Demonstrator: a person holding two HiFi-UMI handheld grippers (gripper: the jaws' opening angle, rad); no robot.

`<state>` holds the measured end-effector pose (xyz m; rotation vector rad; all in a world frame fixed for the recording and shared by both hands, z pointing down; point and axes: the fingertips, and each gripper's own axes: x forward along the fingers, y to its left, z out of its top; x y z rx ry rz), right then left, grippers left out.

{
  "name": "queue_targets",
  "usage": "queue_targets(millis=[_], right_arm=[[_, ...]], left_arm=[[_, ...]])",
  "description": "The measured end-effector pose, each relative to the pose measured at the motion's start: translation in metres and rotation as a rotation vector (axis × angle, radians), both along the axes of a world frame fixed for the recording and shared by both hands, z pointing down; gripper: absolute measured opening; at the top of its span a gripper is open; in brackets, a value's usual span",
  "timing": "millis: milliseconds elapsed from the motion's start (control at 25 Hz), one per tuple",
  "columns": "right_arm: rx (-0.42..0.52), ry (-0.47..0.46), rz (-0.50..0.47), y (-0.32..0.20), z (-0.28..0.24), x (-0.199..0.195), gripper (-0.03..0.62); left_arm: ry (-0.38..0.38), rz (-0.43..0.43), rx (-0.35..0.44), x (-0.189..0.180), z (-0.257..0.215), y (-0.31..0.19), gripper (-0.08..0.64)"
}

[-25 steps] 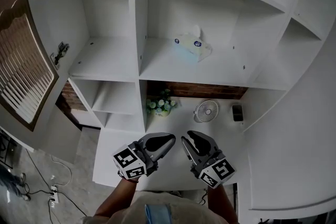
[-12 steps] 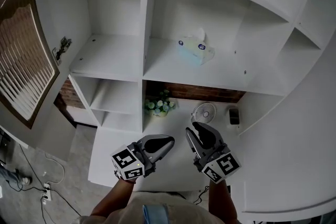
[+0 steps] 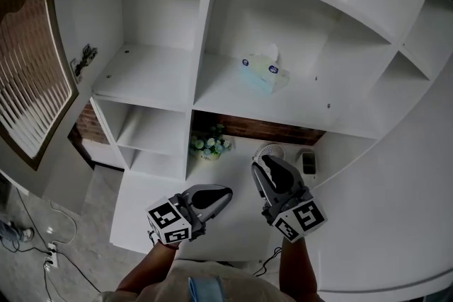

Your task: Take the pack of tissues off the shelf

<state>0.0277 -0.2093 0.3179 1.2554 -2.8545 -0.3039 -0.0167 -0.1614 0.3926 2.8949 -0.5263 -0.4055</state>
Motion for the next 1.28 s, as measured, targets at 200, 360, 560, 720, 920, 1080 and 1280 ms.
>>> queue_targets(millis=[200, 360, 560, 720, 920, 1080, 1280], right_arm=[[0.007, 0.037, 0.008, -0.010, -0.008, 0.001, 0.112], [0.007, 0.046, 0.014, -0.017, -0.012, -0.001, 0.112], [0.019, 0.069, 0.036, -0.030, -0.023, 0.003, 0.112], [0.036, 0.096, 0.046, -0.042, -0.035, 0.007, 0.112], [0.043, 0.134, 0.069, -0.055, -0.045, 0.011, 0.113], [0.040, 0.185, 0.107, -0.067, -0.051, 0.014, 0.124], [0.048, 0.241, 0.143, -0.084, -0.061, 0.020, 0.132]], left_arm=[[0.008, 0.009, 0.007, 0.000, -0.002, 0.000, 0.014], [0.007, 0.007, -0.005, 0.000, -0.001, -0.002, 0.014], [0.003, 0.021, -0.006, 0.002, 0.002, -0.003, 0.014], [0.001, 0.024, -0.005, 0.003, 0.002, -0.003, 0.014], [0.004, 0.024, -0.008, 0.002, 0.003, -0.004, 0.014], [-0.001, 0.022, -0.021, 0.001, 0.005, -0.005, 0.014], [-0.012, 0.023, -0.025, 0.000, 0.010, -0.004, 0.014]])
